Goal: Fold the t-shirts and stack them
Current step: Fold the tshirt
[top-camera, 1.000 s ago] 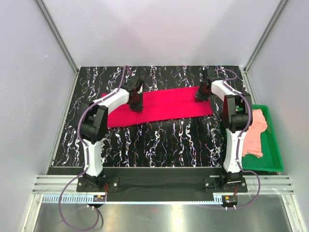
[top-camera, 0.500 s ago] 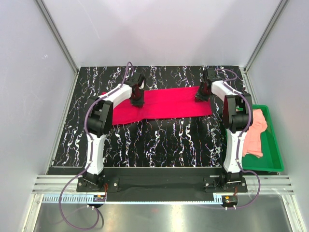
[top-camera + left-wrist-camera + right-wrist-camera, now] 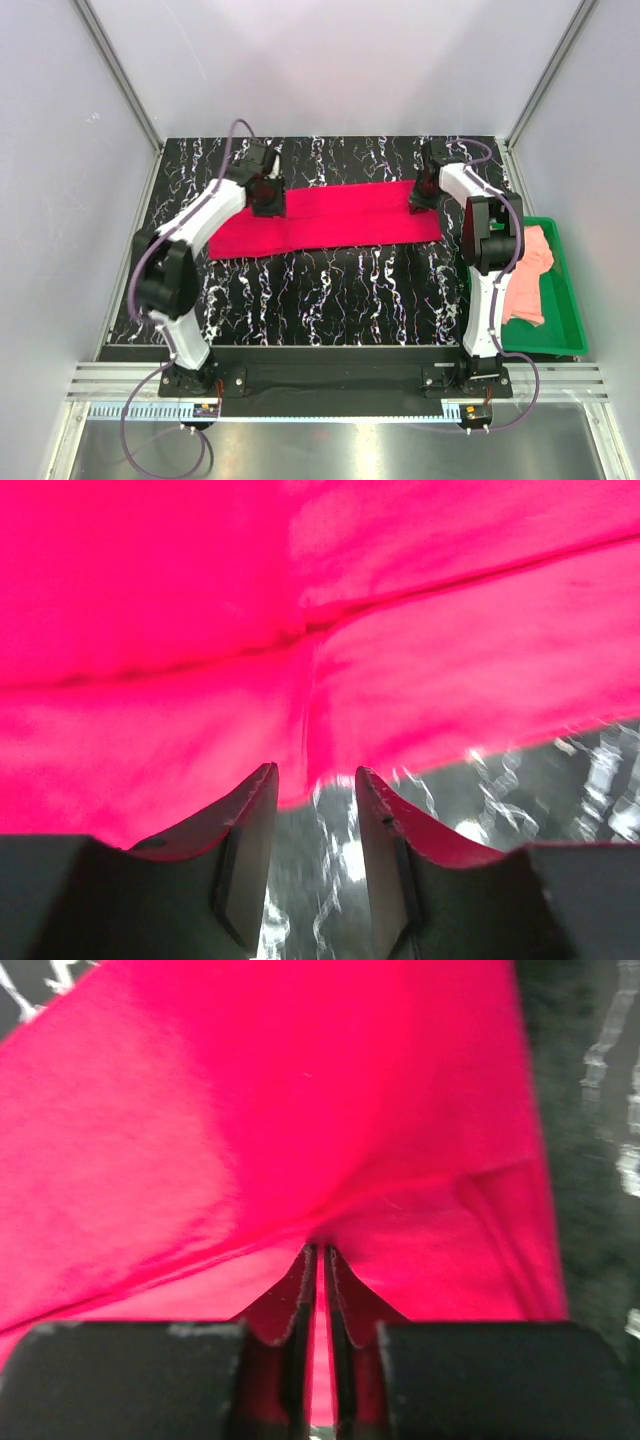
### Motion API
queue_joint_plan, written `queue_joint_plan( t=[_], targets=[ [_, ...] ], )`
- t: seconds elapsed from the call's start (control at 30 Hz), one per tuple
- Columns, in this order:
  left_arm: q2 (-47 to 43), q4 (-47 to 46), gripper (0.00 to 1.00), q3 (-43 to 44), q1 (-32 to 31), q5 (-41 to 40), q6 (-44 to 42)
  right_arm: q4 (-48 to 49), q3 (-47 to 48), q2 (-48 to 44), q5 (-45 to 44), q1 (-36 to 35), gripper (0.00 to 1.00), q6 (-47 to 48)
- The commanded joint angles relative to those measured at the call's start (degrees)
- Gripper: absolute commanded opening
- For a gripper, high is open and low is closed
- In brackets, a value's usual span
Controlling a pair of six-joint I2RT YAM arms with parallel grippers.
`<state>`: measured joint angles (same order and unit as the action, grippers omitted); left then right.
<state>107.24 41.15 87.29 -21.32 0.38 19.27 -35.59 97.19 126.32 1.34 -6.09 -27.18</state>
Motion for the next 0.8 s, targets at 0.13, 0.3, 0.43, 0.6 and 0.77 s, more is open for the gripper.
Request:
queue_joint_plan(
  t=[0.13,0.3,0.43,0.6,0.77],
  targets=[
    [-14.77,-2.64,0.34,-14.14,7.86,2.42,4.90,-9.84,6.87,-3.97,-7.41,0.11,0.31,7.40],
    [-14.78,-7.21,0.20,-21.28,16.99,8.22,6.49,-10.37,5.30,-6.70,-0.93,-1.91,0.34,6.00],
    [-12.76,-8.54,0.17,-21.72,19.82,8.41,4.90,-8.28,0.38,-8.02,4.89,-2.96,0.21,3.63],
    [-11.27,-8.54,0.15,-22.60,22.37,8.59,4.73,-7.74,-3.67,-7.58,5.60,-3.05,0.11,2.92],
    [-10.48,-8.98,0.14,-25.05,24.39,6.30,3.50,-7.30,-4.99,-6.71,4.98,-2.97,0.07,2.57]
  ],
)
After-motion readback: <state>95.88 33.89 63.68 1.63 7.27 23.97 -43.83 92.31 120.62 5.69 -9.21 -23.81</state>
